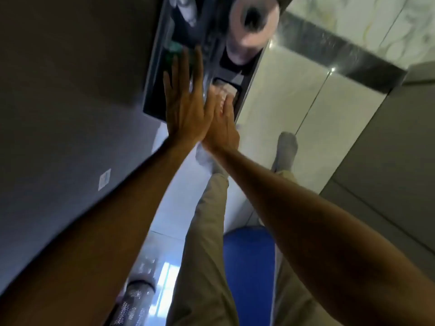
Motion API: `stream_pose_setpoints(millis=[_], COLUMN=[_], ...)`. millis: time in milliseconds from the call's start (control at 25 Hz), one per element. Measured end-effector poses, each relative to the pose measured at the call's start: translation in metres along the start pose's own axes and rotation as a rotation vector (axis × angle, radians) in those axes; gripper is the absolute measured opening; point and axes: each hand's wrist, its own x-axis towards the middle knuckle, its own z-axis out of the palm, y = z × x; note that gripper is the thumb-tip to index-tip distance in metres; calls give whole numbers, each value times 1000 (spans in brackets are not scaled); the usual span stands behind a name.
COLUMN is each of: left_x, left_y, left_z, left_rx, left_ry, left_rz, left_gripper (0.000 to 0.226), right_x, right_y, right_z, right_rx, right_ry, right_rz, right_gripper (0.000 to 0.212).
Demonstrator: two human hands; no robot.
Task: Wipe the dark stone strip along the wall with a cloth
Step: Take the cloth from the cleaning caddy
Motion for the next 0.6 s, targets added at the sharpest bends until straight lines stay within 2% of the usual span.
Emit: stream_pose_setpoints(millis=[120,240,400,440,520,560,600], left_x=[48,72,81,78,70,72,75], left_y=[-11,-18,-29,-33,-33,-35,-37], left_z=[34,61,79,82,91,93,93], left_rx=[9,-16,27,16,40,49,25], left_ry=[-17,-152,-107,-36,286,381,407], left_rz=[156,241,293,335,472,545,601], left_gripper=[73,70,67,62,39,26,22], right_x=[52,81,100,103,107,108,106], right_y=[9,18,28,31,35,36,36], right_z=[38,63,82,85,86,85,82], right_rx=[35,-6,-103,-113,-80,-47,-17], right_ry=[14,24,128,146,160,157,157], right_rz=[246,228,179,171,150,159,174], right_gripper=[100,100,95,93,92,93,95])
